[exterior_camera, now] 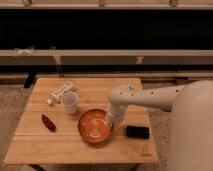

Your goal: Drag the ceramic bowl in a circle

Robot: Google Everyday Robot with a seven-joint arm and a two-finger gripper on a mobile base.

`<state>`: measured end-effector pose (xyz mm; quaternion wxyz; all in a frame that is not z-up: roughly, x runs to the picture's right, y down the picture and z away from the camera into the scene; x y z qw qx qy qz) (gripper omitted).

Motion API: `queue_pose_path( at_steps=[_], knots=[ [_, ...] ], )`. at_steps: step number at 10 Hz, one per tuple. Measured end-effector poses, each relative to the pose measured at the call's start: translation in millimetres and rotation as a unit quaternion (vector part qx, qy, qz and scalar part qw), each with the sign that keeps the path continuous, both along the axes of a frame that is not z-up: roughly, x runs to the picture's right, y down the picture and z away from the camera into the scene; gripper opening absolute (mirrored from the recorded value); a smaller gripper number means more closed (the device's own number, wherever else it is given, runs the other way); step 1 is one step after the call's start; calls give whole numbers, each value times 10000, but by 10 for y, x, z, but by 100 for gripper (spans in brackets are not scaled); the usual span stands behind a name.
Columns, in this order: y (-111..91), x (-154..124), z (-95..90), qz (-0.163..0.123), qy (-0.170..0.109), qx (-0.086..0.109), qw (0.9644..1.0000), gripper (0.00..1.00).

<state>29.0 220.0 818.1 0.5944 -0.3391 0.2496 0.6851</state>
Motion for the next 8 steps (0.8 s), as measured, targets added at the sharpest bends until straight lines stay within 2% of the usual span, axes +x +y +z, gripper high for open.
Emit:
queue_pose_path(
  at_steps=[2, 4, 6, 8],
  knots=[
    [-6, -39, 15, -104, -4, -22, 9999, 1],
    [-40, -52, 14, -139, 10, 42, 9999, 0],
    [-218, 9, -69, -94, 149, 308, 9994, 0],
    [-519, 126, -246, -66, 333, 619, 9975, 0]
  ],
)
